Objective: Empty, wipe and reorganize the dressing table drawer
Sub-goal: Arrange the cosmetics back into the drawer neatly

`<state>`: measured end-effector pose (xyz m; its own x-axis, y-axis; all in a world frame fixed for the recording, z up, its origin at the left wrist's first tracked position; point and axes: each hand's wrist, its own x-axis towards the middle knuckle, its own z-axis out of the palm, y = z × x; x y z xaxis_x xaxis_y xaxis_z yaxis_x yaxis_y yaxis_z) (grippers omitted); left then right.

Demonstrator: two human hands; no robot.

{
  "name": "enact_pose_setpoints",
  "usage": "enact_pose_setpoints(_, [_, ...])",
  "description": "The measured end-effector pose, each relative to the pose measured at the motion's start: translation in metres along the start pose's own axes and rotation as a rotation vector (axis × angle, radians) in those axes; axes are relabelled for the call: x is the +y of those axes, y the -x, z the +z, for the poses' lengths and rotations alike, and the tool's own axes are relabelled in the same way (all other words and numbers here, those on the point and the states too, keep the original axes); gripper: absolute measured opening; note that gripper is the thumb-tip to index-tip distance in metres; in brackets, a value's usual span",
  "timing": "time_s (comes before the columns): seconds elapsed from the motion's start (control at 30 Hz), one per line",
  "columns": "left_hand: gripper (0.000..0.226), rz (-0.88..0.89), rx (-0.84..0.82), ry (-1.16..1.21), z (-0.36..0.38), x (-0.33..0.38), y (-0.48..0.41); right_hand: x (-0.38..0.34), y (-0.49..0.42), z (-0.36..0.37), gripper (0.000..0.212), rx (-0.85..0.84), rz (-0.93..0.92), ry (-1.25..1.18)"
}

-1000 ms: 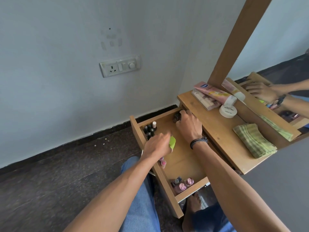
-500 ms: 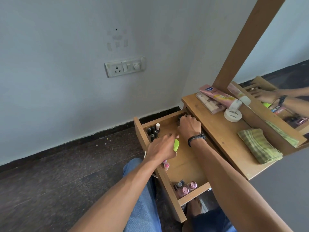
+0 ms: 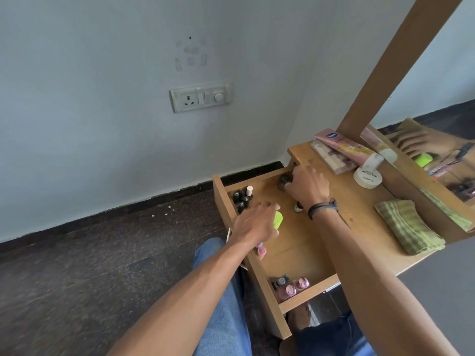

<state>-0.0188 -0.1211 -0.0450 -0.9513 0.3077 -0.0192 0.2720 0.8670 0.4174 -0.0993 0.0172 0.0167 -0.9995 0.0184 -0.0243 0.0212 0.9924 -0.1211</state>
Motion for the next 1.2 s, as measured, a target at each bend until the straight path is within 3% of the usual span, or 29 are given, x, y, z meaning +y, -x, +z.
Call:
enact_pose_setpoints(0.17, [0.049, 0.016, 0.006, 0.025, 0.002, -0.002, 0.002, 0.002, -0.022, -0.034, 0.021, 0.051, 0.019, -0.056])
enact_pose_setpoints(0.87, [0.045, 0.027, 0.041, 0.013, 0.002, -0.002, 0.003, -0.014, -0.027, -0.029, 0.018, 0.070, -0.308, 0.438])
enact_pose_setpoints(1.0, [0.044, 0.024, 0.049, 0.006, 0.000, -0.001, 0.004, -0.011, -0.033, -0.035, 0.016, 0.063, -0.280, 0.369])
enact_pose_setpoints(1.2, [0.041, 0.000, 0.034, 0.019, -0.002, 0.000, 0.005, 0.009, -0.048, -0.047, 0.020, -0.007, -0.180, 0.080])
